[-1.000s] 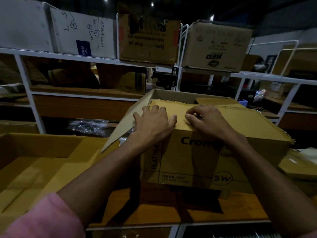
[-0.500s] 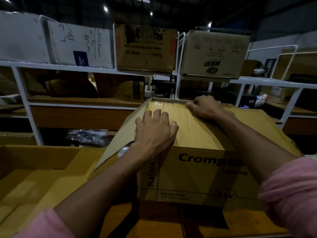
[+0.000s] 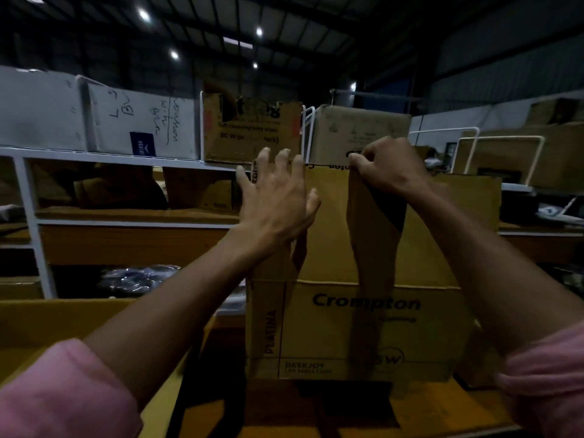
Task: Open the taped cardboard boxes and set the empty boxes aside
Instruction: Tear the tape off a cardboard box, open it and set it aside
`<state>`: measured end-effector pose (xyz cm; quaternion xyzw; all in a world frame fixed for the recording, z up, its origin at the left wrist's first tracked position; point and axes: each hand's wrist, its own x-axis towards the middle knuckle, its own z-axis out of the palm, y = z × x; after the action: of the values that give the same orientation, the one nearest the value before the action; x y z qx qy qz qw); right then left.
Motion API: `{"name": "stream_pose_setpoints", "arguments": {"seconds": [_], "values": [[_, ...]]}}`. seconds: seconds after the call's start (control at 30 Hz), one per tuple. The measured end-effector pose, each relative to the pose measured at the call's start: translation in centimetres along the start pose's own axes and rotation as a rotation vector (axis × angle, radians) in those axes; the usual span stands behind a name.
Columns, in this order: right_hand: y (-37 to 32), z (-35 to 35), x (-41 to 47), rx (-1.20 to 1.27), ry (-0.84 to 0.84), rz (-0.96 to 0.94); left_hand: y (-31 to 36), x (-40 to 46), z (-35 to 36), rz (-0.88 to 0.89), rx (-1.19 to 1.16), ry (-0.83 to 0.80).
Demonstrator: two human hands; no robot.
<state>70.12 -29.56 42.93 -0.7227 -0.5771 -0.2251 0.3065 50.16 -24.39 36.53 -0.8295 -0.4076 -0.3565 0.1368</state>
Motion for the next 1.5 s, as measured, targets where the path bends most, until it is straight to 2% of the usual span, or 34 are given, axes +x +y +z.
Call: {"name": "stream_pose_setpoints", "arguments": {"seconds": [0.1,0.17,0.23,0.37,0.43,0.57,0.73,0.9,0.93,1.07,1.27,1.5], "values": [[-1.3,-3.5,-1.9,-0.015,0.031,-0.047,0.7,-0.7,-3.7,0.051,0.080,0.129],[-2.0,-5.6,-3.1,0.013,-0.026,-0.044,1.3,-1.4,-5.9,0.067,0.084,0.202],[-2.5,-7.4,-4.4,0.013,-0.121,-0.026,1.9,-2.2,-7.3,0.101,0.061,0.208],[-3.0,-8.7,-6.8,0.053,-0.398,0.063,2.8,-4.3,-8.2,0.117,-0.062,0.003],[-3.0,-8.3,-7.8,-0.015,-0.541,0.059,3.0,-5.4,-8.5,0.095,-0.083,-0.099],[-2.6,-7.0,-9.8,0.007,-0.738,0.066,3.3,-6.9,-9.1,0.100,-0.139,-0.384],[-2.5,-5.8,-12.2,0.093,-0.779,0.066,3.5,-8.6,-9.3,0.144,-0.123,-0.596],[-2.1,-3.4,-15.1,0.059,-0.733,0.055,3.5,-9.9,-8.4,0.182,-0.272,-0.864],[-2.0,-2.6,-15.7,0.047,-0.719,0.056,3.5,-10.2,-7.4,0.197,-0.255,-0.862],[-1.8,1.1,-18.5,0.021,-0.584,0.012,2.9,-11.2,-1.2,0.194,-0.063,-0.623],[-0.9,5.3,-20.3,-0.084,-0.492,-0.079,0.8,-12.2,5.0,0.163,-0.067,-0.521],[0.2,6.0,-19.5,0.015,-0.452,-0.070,0.4,-12.0,7.1,0.208,-0.118,-0.469]]}}
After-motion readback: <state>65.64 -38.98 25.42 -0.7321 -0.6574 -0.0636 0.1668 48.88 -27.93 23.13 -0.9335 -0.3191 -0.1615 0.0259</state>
